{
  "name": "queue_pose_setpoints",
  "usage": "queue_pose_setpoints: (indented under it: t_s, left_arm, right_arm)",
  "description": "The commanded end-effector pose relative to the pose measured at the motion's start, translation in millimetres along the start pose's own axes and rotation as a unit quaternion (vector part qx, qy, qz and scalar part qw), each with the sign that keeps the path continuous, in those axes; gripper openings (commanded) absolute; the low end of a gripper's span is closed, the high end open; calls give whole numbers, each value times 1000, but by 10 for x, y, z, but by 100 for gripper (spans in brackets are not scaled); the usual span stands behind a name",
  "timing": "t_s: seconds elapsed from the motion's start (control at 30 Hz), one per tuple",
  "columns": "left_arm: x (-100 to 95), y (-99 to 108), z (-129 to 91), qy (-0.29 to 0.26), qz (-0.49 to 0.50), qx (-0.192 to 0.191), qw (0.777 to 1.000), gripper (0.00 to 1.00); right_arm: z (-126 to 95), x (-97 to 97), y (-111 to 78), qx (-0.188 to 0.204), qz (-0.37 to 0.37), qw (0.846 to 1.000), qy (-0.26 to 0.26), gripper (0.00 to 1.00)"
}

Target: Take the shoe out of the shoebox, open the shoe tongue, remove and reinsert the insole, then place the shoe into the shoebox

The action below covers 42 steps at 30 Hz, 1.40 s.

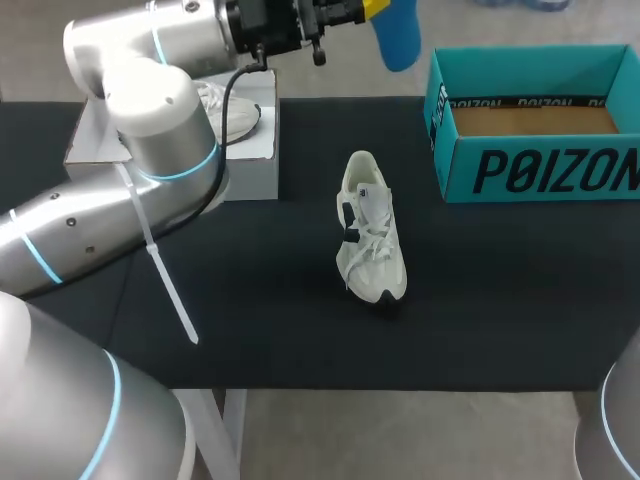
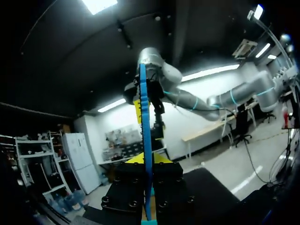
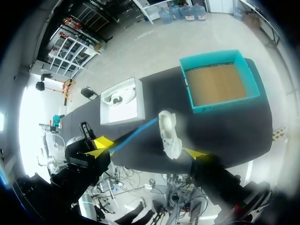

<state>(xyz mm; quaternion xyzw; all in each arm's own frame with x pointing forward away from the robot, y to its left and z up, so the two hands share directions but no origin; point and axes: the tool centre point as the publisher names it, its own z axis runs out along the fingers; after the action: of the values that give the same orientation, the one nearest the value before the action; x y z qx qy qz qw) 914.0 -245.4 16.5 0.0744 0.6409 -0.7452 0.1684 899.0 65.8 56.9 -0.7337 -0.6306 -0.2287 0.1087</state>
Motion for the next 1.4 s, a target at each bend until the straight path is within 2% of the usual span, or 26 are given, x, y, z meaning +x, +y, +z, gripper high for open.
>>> queue_pose_setpoints:
  t_s: [0.03,0.17,0.27,0.3,0.33,0.43,0.53,0.67,0.87,1.0,1.2,1.4]
  left_arm:
    - [-96,-86,-38,78,229,-8,970,0]
    - [-122,-93,-44,104,353,12,930,0]
    - [-106,-88,-71,119,388,59,912,0]
    - [-115,-77,-83,119,403,59,905,0]
    - [-111,-48,-91,129,438,65,887,0]
    - [-98,-11,-110,119,478,95,865,0]
    - [-60,28,-125,127,560,106,812,0]
    - [-46,21,-119,106,602,116,783,0]
    - [-52,-27,-86,76,618,115,774,0]
    - [-69,-72,-62,49,642,115,756,0]
    - [-69,-72,-62,49,642,115,756,0]
    - [-69,-72,-62,49,642,115,756,0]
  right_arm:
    - [7,-49,-20,-2,3,1000,5,100]
    - [30,-61,-16,0,5,1000,10,100]
    - [37,-72,-10,-5,11,999,34,100]
    - [34,-78,-9,-7,13,999,45,100]
    - [31,-85,-9,-7,17,998,56,100]
    - [21,-119,-15,-9,32,995,96,100]
    - [6,-143,-17,-10,50,985,167,100]
    - [-22,-149,3,0,58,979,197,100]
    - [-33,-124,61,11,53,978,201,100]
    - [-26,-85,92,10,48,973,225,100]
    - [-12,-54,95,5,53,957,284,100]
    - [66,-48,71,3,58,953,297,100]
